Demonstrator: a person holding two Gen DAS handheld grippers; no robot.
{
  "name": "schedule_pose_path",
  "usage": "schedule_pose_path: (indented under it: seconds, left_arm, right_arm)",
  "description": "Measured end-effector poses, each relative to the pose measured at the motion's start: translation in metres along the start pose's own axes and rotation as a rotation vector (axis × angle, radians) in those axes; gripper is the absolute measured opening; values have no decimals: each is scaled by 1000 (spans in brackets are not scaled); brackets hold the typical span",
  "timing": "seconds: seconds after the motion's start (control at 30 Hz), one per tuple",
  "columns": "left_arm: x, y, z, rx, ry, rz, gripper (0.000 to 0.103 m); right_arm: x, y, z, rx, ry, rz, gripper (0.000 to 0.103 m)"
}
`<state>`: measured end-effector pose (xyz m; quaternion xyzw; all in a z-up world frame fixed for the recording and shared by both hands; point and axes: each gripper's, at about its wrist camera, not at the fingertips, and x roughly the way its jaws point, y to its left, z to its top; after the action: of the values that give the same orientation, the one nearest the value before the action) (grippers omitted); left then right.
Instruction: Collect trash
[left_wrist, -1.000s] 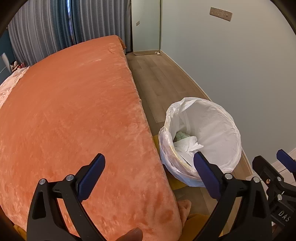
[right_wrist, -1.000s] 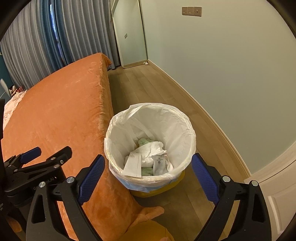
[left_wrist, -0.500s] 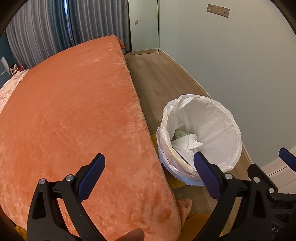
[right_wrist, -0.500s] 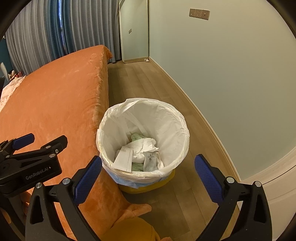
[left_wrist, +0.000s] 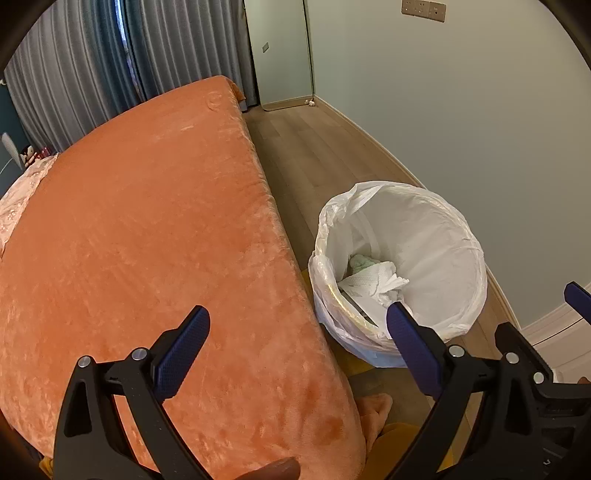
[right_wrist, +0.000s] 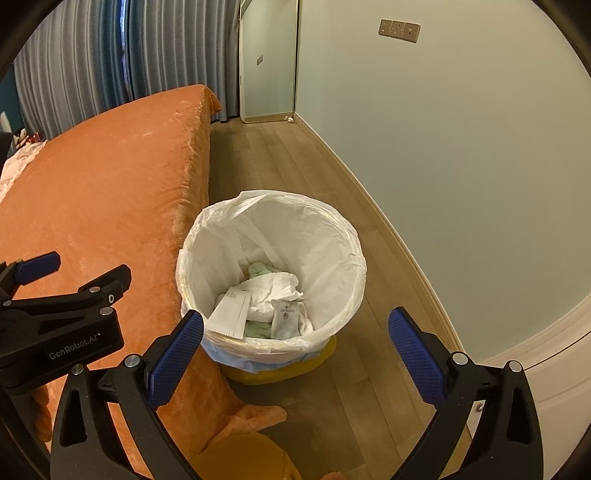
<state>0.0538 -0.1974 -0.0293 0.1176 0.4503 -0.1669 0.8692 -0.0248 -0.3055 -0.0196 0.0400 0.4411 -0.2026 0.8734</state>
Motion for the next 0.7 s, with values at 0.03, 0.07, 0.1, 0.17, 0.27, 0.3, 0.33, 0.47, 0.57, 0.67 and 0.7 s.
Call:
schedule_pose_path:
  seconds: [0.03, 0.07, 0.1, 0.17, 0.27, 0.3, 0.33, 0.47, 0.57, 0.67, 0.7]
  left_arm:
    - [0, 0, 0, 0, 1, 1, 92]
    - [0, 0, 0, -1, 2, 3, 92]
    - [1, -1, 0, -3, 3, 5, 92]
    - [1, -1, 0, -5, 4, 10, 92]
    - [1, -1, 0, -9, 5, 8, 92]
    - [1, -1, 0, -10, 5, 10, 92]
    - [1, -1, -1, -12, 6, 10, 92]
    - [0, -2, -2, -19, 10, 11, 92]
    - [-1, -1, -3, -27, 9, 5, 92]
    - [-1, 0, -4, -40, 8, 7, 92]
    - [-1, 1, -4, -43, 8, 10, 92]
  right_arm:
    - [1, -1, 0, 2, 2, 1, 96]
    - [1, -2, -1, 4, 2, 0, 96]
    - [1, -2, -1, 5, 1, -1, 96]
    - [2, -3, -2, 5, -1, -5, 96]
    - [2, -3, -3, -9, -5, -26, 96]
    - [2, -3, -4, -11, -6, -28, 96]
    - [2, -3, -4, -10, -4, -25, 96]
    - [4, -4, -6, -11, 1, -24, 96]
    - [5, -4, -8, -14, 5, -23, 96]
    - [6, -5, -8, -11, 7, -22, 96]
    - [6, -5, -8, -11, 7, -23, 96]
